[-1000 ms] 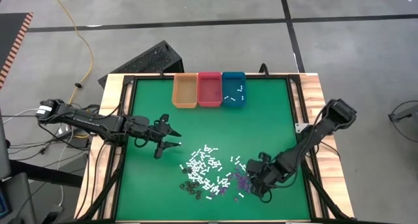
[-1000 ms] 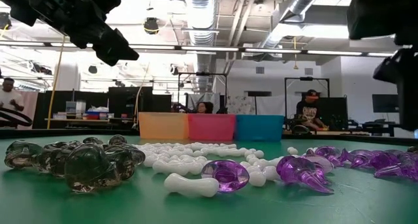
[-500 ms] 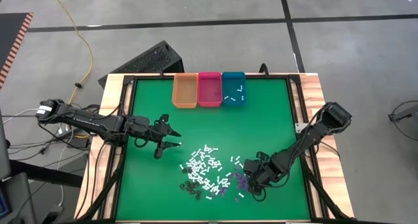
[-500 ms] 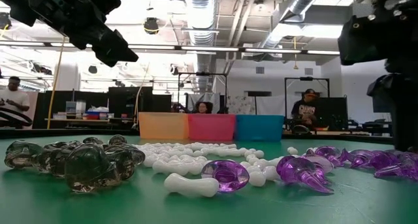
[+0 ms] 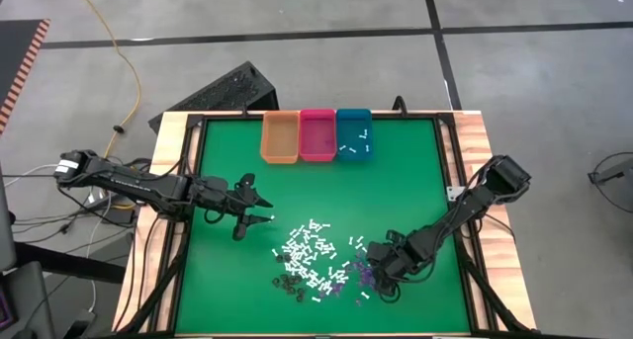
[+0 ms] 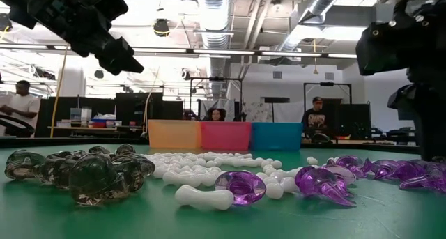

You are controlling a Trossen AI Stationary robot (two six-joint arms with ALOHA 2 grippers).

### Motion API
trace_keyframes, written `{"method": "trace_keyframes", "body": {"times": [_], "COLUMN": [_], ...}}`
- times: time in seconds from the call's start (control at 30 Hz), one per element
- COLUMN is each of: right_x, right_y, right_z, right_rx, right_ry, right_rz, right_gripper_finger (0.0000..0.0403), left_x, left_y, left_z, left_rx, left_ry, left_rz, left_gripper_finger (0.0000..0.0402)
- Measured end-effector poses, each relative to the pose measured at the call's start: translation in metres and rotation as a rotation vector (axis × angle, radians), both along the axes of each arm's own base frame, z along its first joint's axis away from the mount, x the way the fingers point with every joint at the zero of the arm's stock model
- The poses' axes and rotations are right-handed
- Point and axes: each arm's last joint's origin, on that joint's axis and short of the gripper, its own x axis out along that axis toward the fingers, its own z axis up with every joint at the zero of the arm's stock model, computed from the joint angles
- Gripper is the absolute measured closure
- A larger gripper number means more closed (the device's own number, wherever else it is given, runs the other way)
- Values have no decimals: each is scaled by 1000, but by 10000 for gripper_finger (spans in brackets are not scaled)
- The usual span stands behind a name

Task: Sort Halloween decoration
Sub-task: Put the violet witch hat toy into the red bin, then put the transparent black skull toy into the orange bin

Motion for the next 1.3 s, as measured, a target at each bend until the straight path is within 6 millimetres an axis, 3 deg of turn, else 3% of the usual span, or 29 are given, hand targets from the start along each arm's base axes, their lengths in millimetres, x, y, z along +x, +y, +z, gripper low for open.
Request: {"method": "trace_keyframes", "body": {"times": [0.23, 0.6, 1.3], "right_x": [2, 1, 19], "right_y": [-4, -4, -2], "right_z": [0, 0, 27], "right_rx": [2, 8, -4], "right_ry": [11, 21, 8], "right_rz": [-6, -4, 39], "right_gripper_finger": [218, 294, 292], "left_x": [0, 0, 0], "left_y": [0, 1, 1], "left_z": [0, 0, 0], "left_rx": [-6, 1, 9], "left_ry": [6, 5, 5], "left_rz": [4, 20, 21], "left_gripper_finger": [223, 223, 223]}}
